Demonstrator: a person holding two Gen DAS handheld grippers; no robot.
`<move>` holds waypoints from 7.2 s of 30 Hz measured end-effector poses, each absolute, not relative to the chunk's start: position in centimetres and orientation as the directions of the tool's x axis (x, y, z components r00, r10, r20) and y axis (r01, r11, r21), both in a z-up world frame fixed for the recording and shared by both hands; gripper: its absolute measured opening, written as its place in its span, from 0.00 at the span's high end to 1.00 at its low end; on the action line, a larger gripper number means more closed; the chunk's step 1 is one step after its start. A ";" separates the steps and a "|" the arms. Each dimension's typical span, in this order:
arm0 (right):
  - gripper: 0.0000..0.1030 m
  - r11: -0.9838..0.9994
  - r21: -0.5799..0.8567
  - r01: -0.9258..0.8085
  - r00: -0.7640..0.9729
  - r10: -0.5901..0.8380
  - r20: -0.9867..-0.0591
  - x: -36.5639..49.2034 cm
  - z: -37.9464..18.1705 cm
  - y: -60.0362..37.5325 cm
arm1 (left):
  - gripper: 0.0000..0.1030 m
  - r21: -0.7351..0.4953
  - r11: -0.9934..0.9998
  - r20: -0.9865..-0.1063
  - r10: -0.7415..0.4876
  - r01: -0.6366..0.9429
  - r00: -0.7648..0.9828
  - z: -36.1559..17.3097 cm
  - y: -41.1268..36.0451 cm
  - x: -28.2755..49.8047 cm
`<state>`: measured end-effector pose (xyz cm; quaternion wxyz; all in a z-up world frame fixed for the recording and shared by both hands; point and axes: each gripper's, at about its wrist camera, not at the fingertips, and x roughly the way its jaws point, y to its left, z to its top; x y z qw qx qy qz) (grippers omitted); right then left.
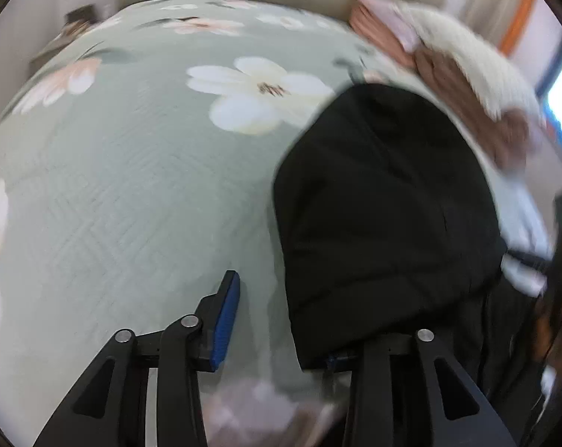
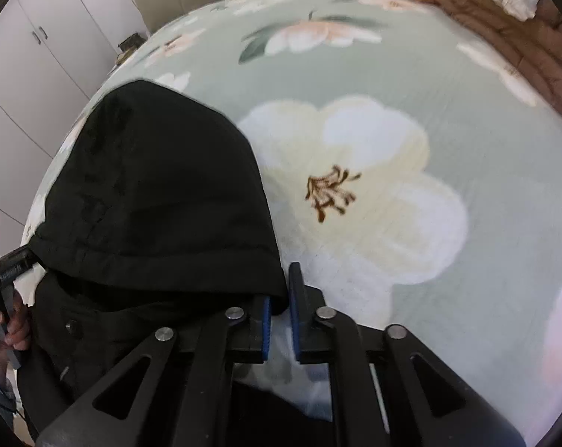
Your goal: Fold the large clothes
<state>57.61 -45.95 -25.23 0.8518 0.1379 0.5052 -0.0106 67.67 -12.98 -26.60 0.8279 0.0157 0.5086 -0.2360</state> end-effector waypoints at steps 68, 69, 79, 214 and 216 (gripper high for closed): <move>0.34 0.981 0.181 -0.070 0.483 0.192 -0.854 62.0 -19.2 -44.2 | 0.39 -0.700 0.697 -0.625 -0.704 0.156 0.338 -24.4 -9.0 69.0; 0.34 0.979 0.195 -0.061 0.481 0.200 -0.854 62.6 -19.3 -44.8 | 0.39 -0.694 0.704 -0.621 -0.691 0.152 0.370 -24.0 -8.5 68.9; 0.34 0.942 0.336 -0.019 0.437 0.310 -0.844 67.4 -22.8 -48.4 | 0.39 -0.700 0.700 -0.652 -0.708 0.144 0.271 -24.9 -9.2 74.5; 0.18 0.940 0.029 0.340 0.444 -0.133 -0.886 -1.7 -20.1 -34.5 | 0.32 -0.584 0.812 -0.758 -0.542 -0.007 0.363 -23.7 20.3 7.1; 0.18 0.933 0.026 0.360 0.418 -0.136 -0.898 -1.9 -21.3 -36.1 | 0.32 -0.587 0.809 -0.762 -0.550 -0.005 0.342 -25.2 19.8 7.1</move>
